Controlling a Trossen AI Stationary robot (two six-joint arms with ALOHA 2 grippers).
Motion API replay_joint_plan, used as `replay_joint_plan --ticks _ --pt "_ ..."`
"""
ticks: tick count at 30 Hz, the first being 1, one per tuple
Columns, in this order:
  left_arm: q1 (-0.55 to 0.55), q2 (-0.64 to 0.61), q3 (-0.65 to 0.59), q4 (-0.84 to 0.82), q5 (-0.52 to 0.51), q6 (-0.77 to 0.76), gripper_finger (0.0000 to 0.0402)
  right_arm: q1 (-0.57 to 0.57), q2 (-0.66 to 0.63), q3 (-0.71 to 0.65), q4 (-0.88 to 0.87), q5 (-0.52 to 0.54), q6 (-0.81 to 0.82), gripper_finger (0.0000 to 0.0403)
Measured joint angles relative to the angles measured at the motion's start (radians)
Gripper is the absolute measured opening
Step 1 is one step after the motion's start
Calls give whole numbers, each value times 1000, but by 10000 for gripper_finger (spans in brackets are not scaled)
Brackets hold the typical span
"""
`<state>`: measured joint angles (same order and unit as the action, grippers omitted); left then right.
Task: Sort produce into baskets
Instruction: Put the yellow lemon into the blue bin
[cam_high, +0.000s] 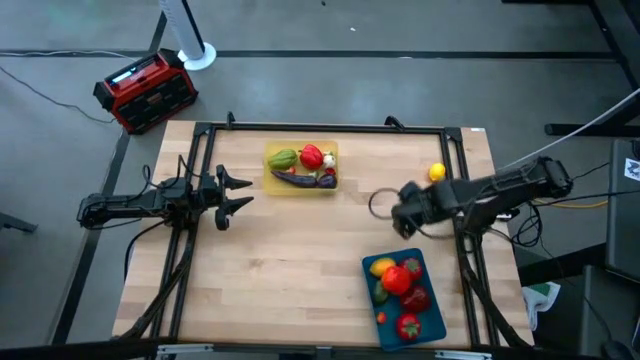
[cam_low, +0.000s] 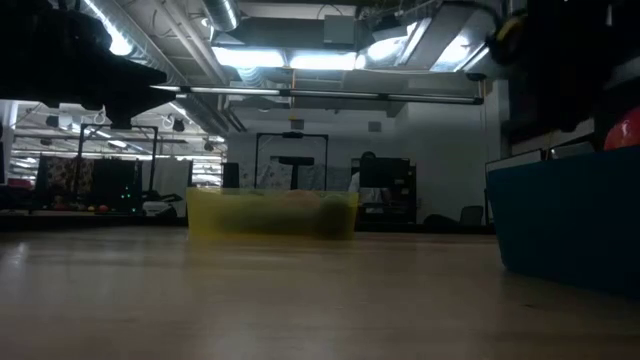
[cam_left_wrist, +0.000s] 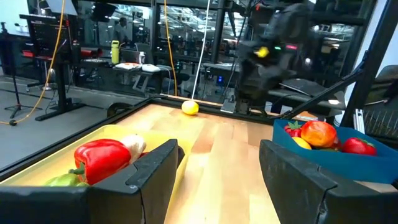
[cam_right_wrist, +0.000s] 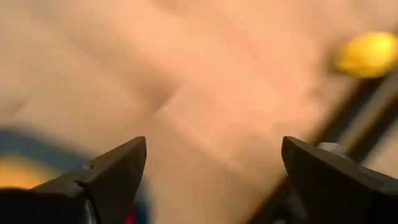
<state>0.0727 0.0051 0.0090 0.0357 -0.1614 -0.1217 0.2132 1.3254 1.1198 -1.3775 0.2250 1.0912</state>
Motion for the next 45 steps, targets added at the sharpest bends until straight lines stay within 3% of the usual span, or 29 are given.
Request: replay_joint_plan --ticks 6,12,17,29,45 --pt "0 0 0 0 0 0 223 -231 0 -11 -45 113 -3 372" --pt "0 0 0 0 0 0 223 -434 0 -56 10 191 -185 372" --pt "0 0 0 0 0 8 223 -569 0 -119 98 193 -314 372" --pt "0 0 0 0 0 22 223 -854 1 -282 270 146 -319 372" --pt "0 0 0 0 0 21 223 -1058 1 -428 501 84 -347 372"
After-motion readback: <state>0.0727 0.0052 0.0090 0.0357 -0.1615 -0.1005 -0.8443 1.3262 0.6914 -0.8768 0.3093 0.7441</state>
